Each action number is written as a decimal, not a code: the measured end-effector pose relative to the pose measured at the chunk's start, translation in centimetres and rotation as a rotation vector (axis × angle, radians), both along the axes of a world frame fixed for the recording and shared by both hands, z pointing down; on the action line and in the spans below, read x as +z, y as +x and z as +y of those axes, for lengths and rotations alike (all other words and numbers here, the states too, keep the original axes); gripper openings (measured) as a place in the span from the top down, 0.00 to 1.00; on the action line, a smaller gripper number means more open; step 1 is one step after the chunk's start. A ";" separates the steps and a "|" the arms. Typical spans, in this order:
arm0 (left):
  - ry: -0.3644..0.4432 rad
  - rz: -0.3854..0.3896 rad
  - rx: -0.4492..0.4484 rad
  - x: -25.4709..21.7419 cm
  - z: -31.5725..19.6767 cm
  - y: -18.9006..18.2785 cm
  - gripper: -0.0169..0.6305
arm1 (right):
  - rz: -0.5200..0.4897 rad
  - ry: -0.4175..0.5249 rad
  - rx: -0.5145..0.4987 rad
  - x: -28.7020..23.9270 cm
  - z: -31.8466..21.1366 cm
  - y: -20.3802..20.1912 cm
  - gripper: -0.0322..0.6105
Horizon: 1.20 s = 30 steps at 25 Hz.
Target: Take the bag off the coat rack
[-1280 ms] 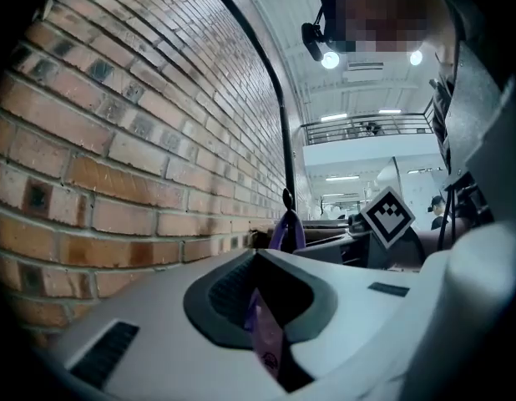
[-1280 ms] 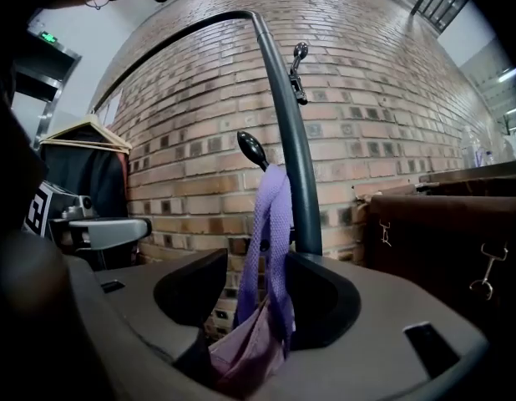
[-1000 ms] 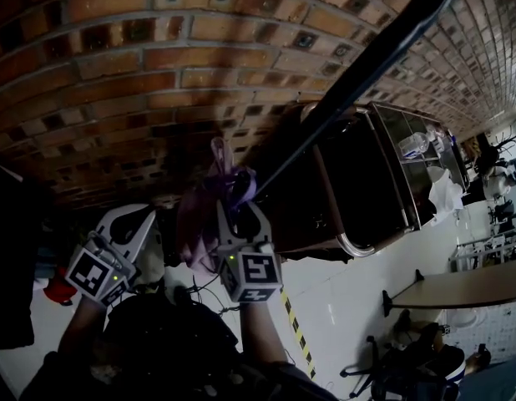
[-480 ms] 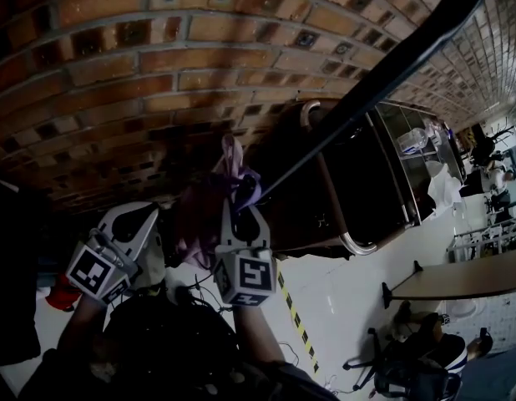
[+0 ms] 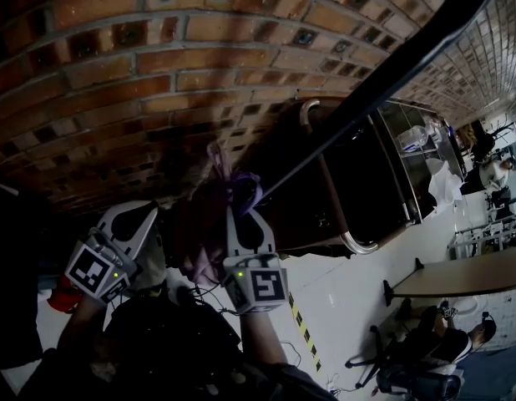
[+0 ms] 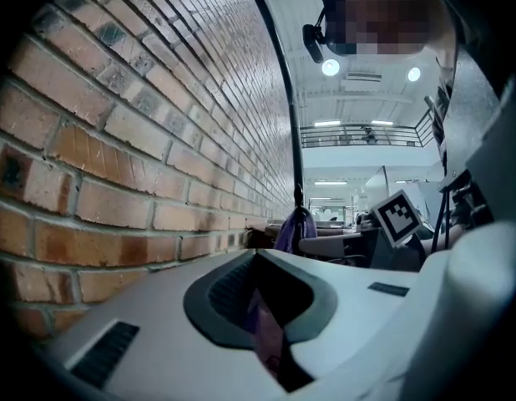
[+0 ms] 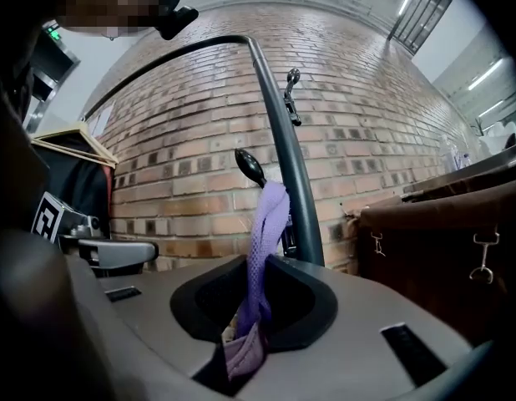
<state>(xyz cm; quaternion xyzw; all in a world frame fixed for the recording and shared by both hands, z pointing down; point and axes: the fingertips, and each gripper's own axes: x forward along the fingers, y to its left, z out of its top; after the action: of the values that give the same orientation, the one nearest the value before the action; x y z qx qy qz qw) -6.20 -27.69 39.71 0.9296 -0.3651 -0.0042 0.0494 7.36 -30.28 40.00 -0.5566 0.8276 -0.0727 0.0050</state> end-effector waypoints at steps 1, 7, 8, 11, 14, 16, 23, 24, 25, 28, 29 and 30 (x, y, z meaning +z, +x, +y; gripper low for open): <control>-0.001 0.001 0.000 0.0 0.0 0.0 0.96 | -0.003 -0.003 -0.005 -0.1 0.0 0.0 0.83; 0.002 0.005 -0.001 -0.1 -0.2 0.1 0.96 | -0.066 -0.037 -0.016 -0.2 0.0 0.5 0.85; 0.001 0.006 -0.004 -0.1 -0.3 0.0 0.96 | -0.073 -0.042 -0.017 -0.2 0.0 0.6 0.86; -0.002 0.007 -0.011 -0.1 -0.7 -0.3 0.96 | -0.084 -0.055 -0.017 -0.4 -0.1 0.6 0.86; -0.001 0.009 -0.011 -0.1 -1.1 -0.5 0.96 | -0.088 -0.062 -0.019 -0.6 -0.1 0.7 0.86; -0.001 0.010 -0.010 0.0 -1.3 -0.6 0.96 | -0.080 -0.061 -0.026 -0.6 0.0 0.6 0.86; -0.002 0.020 -0.001 0.0 -1.9 -0.8 0.96 | -0.101 -0.056 -0.062 -1.6 0.3 0.2 0.87; -0.004 0.020 0.000 0.1 -2.0 -0.8 0.96 | -0.101 -0.053 -0.068 -1.7 0.3 0.2 0.87; -0.006 0.019 0.002 0.2 -2.1 -0.8 0.96 | -0.097 -0.048 -0.075 -1.8 0.3 0.3 0.87; -0.006 0.023 0.004 0.2 -2.3 -0.8 0.96 | -0.120 -0.051 -0.090 -2.4 0.4 0.2 0.87; -0.006 0.024 0.005 0.2 -2.3 -0.8 0.96 | -0.123 -0.051 -0.094 -2.5 0.5 0.3 0.87; -0.006 0.023 0.007 0.3 -2.3 -0.8 0.96 | -0.129 -0.051 -0.098 -2.6 0.6 0.3 0.87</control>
<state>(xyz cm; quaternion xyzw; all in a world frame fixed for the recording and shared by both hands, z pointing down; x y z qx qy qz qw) -7.02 -30.03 40.00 0.9307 -0.3611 -0.0135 0.0565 7.70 -29.70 37.38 -0.5096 0.8497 -0.1295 0.0405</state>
